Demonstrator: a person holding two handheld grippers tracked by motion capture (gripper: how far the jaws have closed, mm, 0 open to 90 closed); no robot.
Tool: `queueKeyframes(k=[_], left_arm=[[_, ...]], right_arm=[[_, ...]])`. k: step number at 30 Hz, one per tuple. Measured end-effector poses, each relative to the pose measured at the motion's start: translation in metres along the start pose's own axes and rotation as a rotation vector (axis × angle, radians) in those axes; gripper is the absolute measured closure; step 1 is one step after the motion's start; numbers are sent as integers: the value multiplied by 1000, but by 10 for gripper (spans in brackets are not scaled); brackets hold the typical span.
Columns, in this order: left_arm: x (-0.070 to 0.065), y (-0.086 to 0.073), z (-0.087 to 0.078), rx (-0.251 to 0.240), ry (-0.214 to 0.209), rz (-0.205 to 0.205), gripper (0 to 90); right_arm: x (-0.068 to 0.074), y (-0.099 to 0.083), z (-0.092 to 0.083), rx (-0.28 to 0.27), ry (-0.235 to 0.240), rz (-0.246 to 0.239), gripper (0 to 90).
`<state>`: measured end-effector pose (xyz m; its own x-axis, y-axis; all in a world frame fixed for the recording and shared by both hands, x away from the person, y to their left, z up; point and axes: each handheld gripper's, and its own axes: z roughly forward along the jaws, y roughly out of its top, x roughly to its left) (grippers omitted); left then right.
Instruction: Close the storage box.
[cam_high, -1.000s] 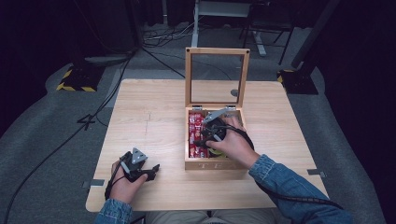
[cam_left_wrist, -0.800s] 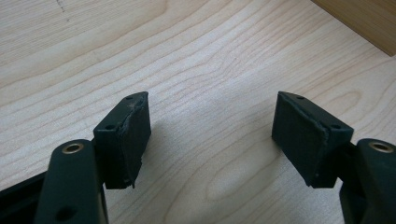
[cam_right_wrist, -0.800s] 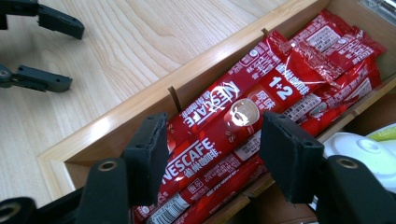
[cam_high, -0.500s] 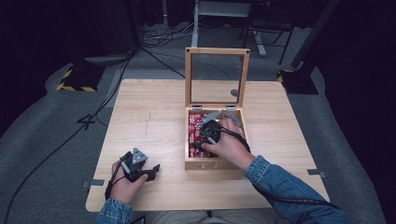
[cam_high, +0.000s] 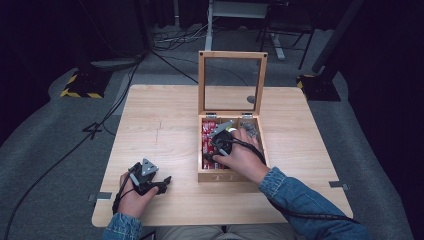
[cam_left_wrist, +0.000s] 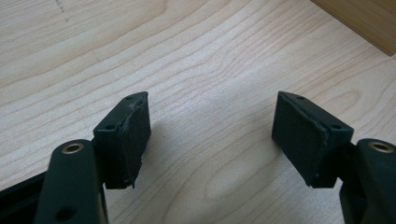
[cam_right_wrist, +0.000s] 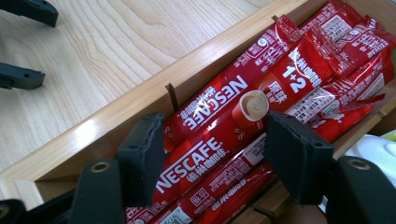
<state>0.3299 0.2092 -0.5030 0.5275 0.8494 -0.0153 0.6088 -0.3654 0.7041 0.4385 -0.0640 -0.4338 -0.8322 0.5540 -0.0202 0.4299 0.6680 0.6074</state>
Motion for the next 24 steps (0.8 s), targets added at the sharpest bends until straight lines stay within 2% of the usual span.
queueKeyframes(k=[4, 8, 16, 18, 20, 24], left_arm=[[0, 0, 0, 0, 0, 0, 285], [0, 0, 0, 0, 1, 2, 285], [0, 0, 0, -2, -1, 3, 284], [0, 0, 0, -2, -2, 3, 284], [0, 0, 0, -3, -2, 3, 285], [1, 0, 0, -1, -3, 1, 284]], right_arm=[[1, 0, 1, 3, -9, -2, 383], [3, -1, 3, 7, -16, -28, 353], [0, 0, 4, 2, -8, -22, 362], [0, 0, 3, 10, -13, -33, 400], [-1, 1, 2, 27, -24, -41, 479], [-4, 1, -2, 46, -11, -14, 617]])
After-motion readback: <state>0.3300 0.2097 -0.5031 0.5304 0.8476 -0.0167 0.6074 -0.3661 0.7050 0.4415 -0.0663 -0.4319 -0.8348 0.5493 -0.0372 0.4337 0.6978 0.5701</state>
